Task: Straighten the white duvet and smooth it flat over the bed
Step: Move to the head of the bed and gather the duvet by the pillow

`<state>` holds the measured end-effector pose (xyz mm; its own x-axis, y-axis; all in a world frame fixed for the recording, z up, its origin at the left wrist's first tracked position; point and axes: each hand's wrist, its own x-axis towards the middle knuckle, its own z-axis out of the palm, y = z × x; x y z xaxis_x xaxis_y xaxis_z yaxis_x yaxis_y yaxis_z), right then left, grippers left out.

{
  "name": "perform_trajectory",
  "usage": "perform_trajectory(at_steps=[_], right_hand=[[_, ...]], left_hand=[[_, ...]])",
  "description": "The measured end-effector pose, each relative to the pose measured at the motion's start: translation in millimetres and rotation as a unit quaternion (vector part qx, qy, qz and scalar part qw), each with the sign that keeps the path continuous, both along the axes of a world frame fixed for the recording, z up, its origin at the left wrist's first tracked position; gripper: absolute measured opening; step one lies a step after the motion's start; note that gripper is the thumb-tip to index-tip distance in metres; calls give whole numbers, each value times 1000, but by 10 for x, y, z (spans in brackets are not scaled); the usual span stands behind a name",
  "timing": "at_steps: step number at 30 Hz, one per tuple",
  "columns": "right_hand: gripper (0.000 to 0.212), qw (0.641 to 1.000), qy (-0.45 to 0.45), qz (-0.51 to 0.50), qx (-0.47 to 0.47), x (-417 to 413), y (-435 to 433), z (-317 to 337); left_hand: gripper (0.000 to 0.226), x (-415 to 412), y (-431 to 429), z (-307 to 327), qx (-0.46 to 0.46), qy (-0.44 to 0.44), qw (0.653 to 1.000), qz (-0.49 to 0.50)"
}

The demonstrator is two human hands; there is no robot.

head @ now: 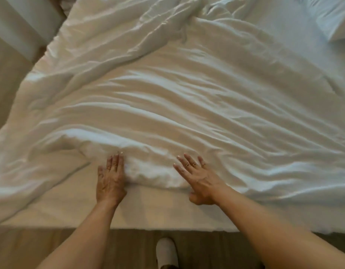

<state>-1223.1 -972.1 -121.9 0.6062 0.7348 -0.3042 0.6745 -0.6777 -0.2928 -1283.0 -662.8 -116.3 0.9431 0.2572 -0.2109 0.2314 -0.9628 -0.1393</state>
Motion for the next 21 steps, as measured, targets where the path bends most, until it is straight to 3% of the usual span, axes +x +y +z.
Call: perform_trajectory(at_steps=[3, 7, 10, 12, 14, 21], right_hand=[[102, 1000, -15, 16, -11, -51, 935, -79], [100, 999, -33, -11, -7, -50, 2151, -164], [99, 997, -63, -47, 6, 60, 2807, -157], [90, 995, -76, -67, 15, 158, 3079, -137], [85, 994, -66, -87, 9, 242, 3254, -147], [86, 995, -24, -90, -38, 378, 3336, -308]], left_hand=[[106, -38, 851, -6, 8, -27, 1000, 7], [83, -136, 1948, -61, 26, -53, 994, 87], [103, -146, 2627, -99, 54, -39, 992, 112], [107, -77, 2877, -153, 41, -47, 993, 99], [91, -1, 3033, -259, 26, -64, 993, 92], [75, 39, 3239, -549, -4, -27, 998, 55]])
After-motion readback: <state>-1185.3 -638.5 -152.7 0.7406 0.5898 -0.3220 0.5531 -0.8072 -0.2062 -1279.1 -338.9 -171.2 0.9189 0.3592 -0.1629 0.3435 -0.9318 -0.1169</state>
